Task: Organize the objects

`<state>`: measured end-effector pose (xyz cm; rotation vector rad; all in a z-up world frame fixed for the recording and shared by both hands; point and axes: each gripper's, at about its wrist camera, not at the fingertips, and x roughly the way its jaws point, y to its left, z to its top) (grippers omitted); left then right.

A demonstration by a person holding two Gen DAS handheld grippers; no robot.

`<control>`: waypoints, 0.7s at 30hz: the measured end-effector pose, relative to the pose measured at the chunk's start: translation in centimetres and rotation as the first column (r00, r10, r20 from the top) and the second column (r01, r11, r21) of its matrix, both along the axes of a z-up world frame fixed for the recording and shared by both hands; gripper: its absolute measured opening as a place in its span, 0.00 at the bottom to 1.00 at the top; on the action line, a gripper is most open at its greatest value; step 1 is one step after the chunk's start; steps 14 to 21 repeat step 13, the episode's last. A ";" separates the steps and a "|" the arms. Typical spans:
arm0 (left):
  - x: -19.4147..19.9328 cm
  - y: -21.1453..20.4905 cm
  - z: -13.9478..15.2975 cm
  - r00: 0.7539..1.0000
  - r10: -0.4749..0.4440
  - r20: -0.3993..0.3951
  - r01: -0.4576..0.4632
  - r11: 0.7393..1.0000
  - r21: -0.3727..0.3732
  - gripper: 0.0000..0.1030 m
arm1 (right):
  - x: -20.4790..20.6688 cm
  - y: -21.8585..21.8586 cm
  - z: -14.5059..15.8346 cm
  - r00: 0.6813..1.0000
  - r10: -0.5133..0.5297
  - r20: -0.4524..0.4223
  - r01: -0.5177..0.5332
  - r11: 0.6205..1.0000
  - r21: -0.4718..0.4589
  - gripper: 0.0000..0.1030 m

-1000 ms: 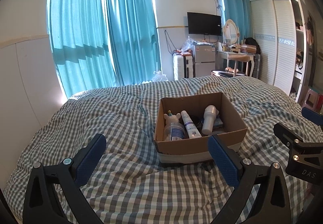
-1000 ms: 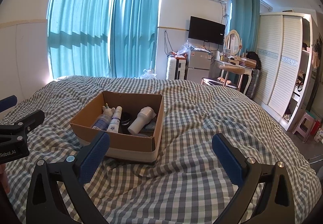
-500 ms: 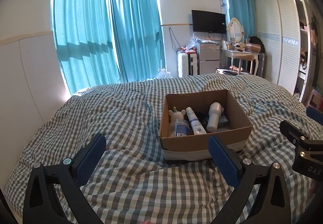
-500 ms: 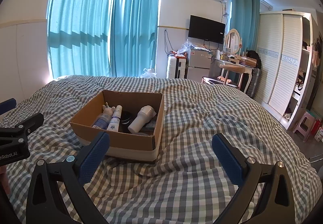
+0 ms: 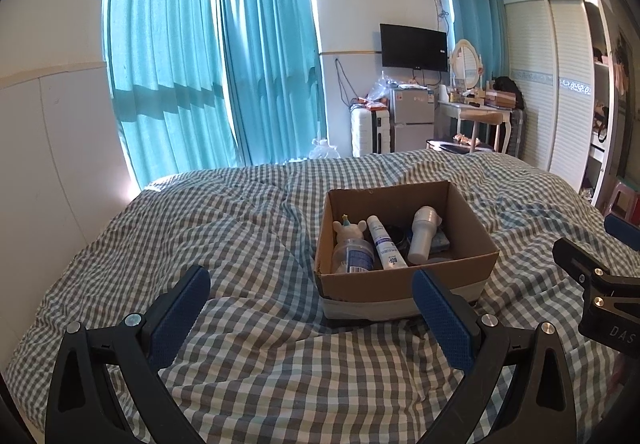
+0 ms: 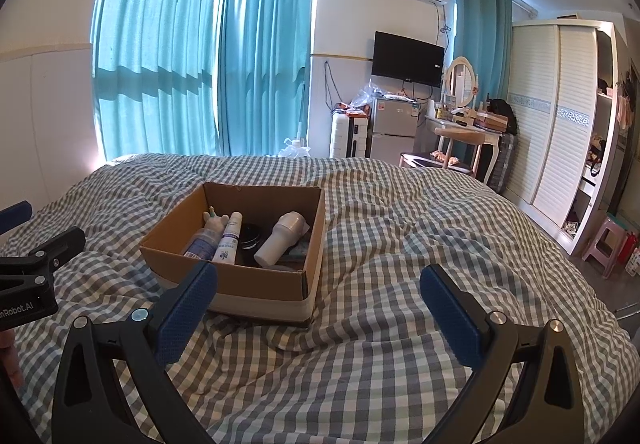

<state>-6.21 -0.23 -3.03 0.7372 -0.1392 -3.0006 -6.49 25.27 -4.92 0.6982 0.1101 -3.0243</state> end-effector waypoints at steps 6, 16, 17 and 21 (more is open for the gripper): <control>0.1 0.1 0.0 1.000 0.003 -0.008 -0.003 1.000 -0.016 1.00 | -0.1 0.0 -0.1 1.000 0.000 0.002 0.000 1.000 -0.003 0.99; 0.1 0.4 -0.4 1.000 0.011 -0.011 -0.011 0.999 -0.044 1.00 | -0.1 -0.2 -0.3 1.000 0.003 0.007 -0.003 1.000 0.001 0.99; 0.1 0.4 -0.4 1.000 0.011 -0.011 -0.011 0.999 -0.044 1.00 | -0.1 -0.2 -0.3 1.000 0.003 0.007 -0.003 1.000 0.001 0.99; 0.1 0.4 -0.4 1.000 0.011 -0.011 -0.011 0.999 -0.044 1.00 | -0.1 -0.2 -0.3 1.000 0.003 0.007 -0.003 1.000 0.001 0.99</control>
